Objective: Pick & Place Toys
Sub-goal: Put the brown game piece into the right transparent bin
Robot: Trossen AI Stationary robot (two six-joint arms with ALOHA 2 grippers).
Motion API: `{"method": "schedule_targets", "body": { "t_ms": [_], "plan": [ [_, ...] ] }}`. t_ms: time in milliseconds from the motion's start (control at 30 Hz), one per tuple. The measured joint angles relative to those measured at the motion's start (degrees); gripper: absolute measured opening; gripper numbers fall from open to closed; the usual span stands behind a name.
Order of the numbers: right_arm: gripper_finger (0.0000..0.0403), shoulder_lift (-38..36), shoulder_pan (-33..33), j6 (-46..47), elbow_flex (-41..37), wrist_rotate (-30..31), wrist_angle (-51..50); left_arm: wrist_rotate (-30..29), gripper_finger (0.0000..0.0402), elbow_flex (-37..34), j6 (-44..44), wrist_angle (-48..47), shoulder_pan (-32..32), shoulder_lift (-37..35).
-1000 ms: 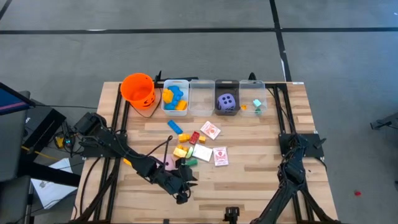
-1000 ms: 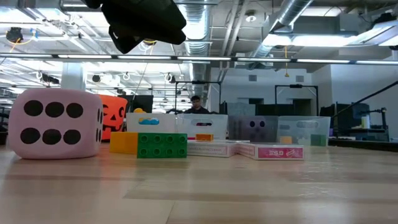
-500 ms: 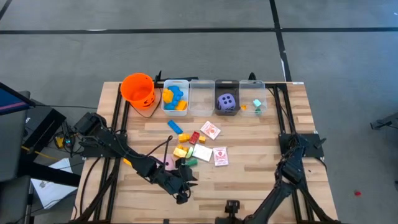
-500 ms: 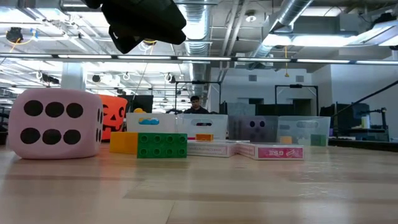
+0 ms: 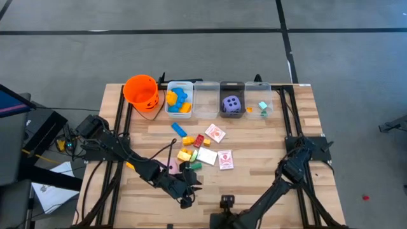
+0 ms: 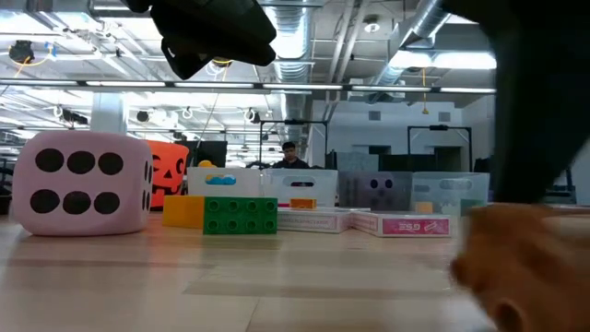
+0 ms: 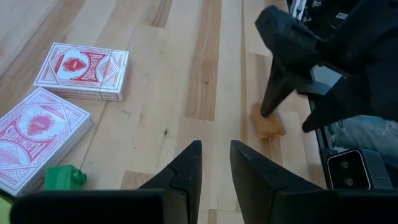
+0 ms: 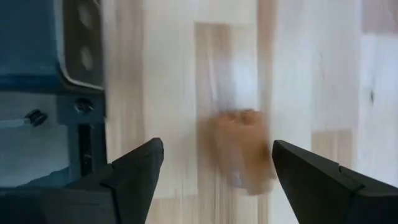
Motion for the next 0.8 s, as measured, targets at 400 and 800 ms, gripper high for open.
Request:
{"method": "schedule_targets", "body": {
  "t_ms": [400, 800],
  "plan": [
    [0.0286, -0.1, -3.5, -7.0, -3.5, -5.4, 4.8, 0.0, 0.0076, 0.0, 0.0, 0.0, 0.0, 0.0],
    [0.0256, -0.8, -3.9, -6.5, -10.1, -10.0, 10.9, 0.0, 0.0076, 0.0, 0.0, 0.0, -0.4, 0.0]
  ]
}}
